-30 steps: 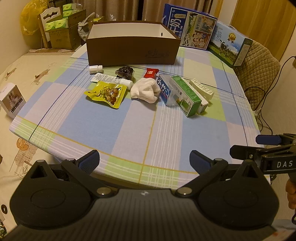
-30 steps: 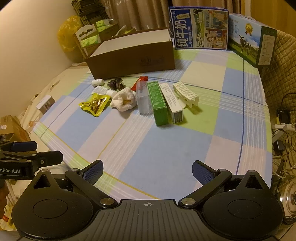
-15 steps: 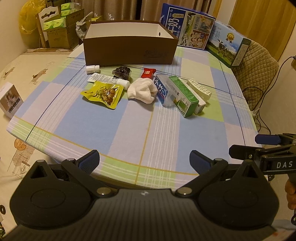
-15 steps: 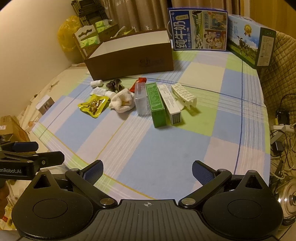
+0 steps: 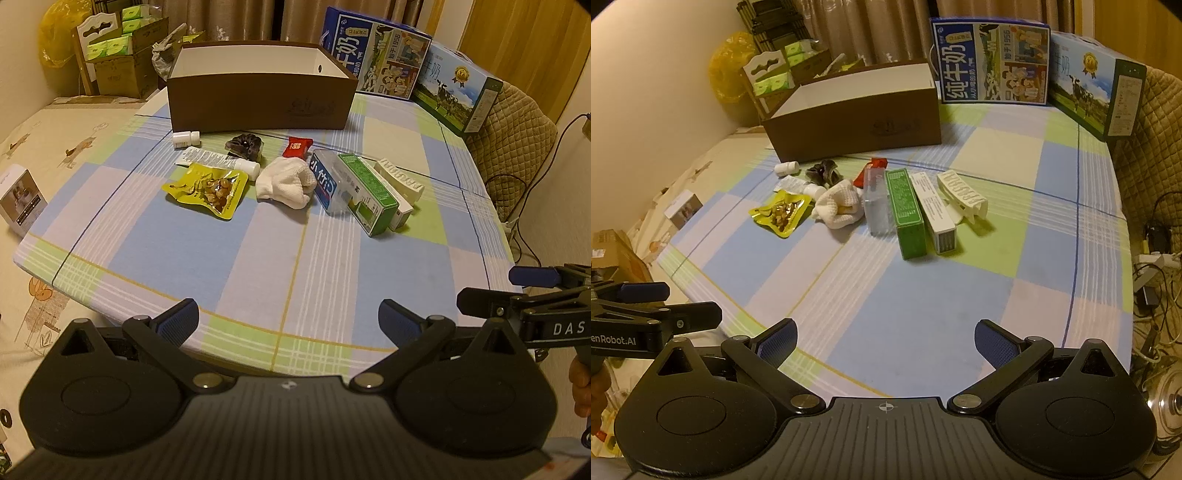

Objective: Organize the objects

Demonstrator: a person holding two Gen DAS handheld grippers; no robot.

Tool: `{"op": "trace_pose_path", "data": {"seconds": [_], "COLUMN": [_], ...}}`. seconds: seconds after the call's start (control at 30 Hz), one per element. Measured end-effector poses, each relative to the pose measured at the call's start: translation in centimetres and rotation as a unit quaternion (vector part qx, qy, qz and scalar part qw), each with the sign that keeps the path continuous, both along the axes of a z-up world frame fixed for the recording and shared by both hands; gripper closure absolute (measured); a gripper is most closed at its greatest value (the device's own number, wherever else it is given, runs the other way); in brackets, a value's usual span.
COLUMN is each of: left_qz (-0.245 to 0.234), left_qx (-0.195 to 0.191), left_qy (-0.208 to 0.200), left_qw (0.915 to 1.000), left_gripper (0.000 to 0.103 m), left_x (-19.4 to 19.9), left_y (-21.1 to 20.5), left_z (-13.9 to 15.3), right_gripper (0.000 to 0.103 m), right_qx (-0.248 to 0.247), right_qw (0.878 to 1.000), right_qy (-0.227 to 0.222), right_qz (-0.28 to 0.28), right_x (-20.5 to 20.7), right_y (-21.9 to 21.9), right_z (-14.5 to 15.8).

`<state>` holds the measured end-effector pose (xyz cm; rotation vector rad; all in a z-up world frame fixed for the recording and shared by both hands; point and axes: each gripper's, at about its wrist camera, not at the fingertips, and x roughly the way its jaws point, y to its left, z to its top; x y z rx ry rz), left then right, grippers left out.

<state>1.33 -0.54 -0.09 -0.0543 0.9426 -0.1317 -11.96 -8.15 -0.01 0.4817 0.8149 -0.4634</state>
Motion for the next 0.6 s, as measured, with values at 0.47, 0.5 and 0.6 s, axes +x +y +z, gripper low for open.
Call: {"op": "trace_pose_path", "data": {"seconds": [0.47,0.5,0.6], "left_qz": [-0.044,-0.045,-0.047], "left_qx": [0.0,0.0,0.0], "left_qy": [0.001,0.001,0.002], "left_qw": [0.999,0.999,0.9989], "left_gripper": [0.001,0.001,0.001], "left_x": [1.3,1.3,1.4], "left_y": [-0.3,-0.3,-0.4], "left_z": [0.3,0.3,0.3], "right_gripper": [0.003,0.003,0.003], "right_qx": [0.002,0.002,0.002], "right_qw": [1.0,1.0,1.0], "right_qy": [-0.001,-0.001,-0.002], "right_qz": [-0.009,-0.01,-0.011], "right_x": [0.2,0.2,0.2], "right_y": [-0.8,-0.8,-0.9], "right_z": [0.0,0.0,0.0]}}
